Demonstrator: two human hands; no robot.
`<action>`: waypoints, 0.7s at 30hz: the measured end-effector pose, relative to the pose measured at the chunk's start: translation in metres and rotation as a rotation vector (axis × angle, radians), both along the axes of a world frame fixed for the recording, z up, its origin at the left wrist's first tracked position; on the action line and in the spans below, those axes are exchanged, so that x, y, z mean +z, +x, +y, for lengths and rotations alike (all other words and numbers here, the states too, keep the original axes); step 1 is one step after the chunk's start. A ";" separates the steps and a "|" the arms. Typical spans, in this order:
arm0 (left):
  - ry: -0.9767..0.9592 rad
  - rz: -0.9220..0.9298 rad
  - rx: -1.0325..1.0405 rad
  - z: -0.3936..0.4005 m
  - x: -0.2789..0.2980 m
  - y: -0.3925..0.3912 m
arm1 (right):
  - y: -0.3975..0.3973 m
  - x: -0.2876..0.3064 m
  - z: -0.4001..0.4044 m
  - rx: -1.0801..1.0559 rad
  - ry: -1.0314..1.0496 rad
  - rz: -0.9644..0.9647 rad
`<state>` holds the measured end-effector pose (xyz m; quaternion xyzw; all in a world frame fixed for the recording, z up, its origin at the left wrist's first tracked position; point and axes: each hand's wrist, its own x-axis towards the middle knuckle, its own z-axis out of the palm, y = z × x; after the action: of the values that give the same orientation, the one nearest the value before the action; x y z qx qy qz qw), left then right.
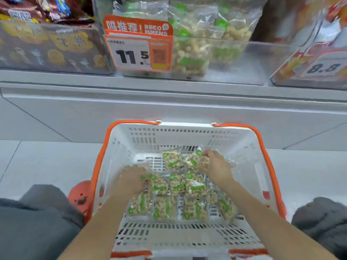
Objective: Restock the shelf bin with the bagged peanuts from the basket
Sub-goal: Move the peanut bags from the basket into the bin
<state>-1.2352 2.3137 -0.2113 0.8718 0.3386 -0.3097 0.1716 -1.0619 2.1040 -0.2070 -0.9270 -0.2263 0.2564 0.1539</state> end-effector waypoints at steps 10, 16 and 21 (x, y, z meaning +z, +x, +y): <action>-0.315 -0.199 0.871 0.005 -0.056 0.016 | 0.028 -0.048 0.028 -0.219 -0.133 0.169; -0.468 -0.309 0.985 -0.003 -0.068 0.003 | 0.028 -0.046 0.030 -0.294 -0.070 0.278; -0.607 -0.351 0.961 0.000 -0.062 0.011 | 0.020 -0.027 0.023 -0.306 0.022 0.293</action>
<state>-1.2243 2.3132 -0.2736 0.5711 0.5581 -0.1315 0.5874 -1.0422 2.1267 -0.2340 -0.9017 -0.0611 0.3595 0.2322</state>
